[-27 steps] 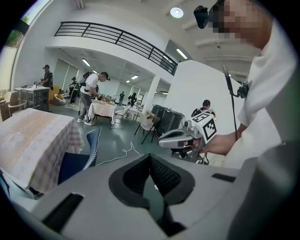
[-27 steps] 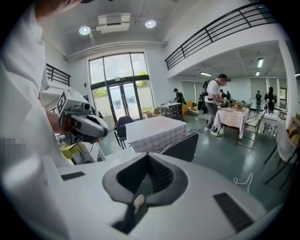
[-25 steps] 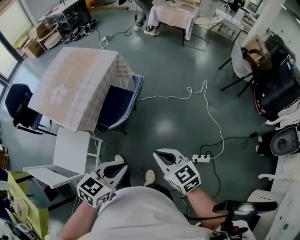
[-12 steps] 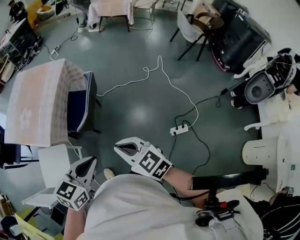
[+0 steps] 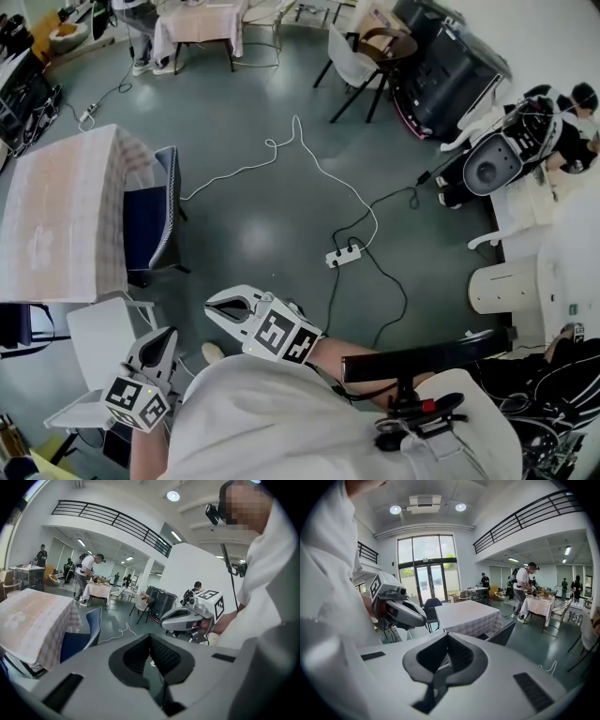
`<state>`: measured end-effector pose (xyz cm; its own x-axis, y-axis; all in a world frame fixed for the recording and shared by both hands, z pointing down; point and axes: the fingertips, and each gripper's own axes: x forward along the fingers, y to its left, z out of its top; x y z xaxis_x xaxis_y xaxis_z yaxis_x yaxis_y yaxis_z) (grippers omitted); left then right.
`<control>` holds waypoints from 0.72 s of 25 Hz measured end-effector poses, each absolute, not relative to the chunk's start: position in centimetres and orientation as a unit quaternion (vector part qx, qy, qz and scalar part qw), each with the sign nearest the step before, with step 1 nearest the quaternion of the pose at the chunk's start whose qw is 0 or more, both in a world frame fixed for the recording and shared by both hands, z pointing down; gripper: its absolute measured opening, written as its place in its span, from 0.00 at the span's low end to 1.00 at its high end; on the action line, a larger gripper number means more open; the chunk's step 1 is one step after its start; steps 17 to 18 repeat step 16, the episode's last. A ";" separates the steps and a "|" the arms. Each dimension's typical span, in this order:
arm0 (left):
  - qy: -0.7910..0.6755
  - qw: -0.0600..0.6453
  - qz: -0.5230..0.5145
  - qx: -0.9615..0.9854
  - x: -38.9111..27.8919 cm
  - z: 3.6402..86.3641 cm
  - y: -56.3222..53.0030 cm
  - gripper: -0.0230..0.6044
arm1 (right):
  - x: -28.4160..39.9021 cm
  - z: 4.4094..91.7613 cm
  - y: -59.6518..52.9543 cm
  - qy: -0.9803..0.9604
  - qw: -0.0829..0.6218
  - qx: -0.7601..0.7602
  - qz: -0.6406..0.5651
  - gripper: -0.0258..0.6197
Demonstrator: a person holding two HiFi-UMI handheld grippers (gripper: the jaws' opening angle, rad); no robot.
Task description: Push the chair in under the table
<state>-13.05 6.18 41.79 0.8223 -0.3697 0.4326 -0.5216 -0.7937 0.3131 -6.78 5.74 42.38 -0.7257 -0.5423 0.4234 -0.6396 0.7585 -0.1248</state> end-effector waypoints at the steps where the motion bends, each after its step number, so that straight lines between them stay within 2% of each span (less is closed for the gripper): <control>1: -0.239 0.213 0.175 0.931 -13.7 41.8 6.1 0.05 | -7.5 42.4 5.7 -0.919 0.186 0.320 0.132 0.06; 18: -0.241 0.216 0.163 0.932 -24.0 43.0 6.0 0.05 | -17.5 43.4 5.2 -0.918 0.198 0.317 0.130 0.06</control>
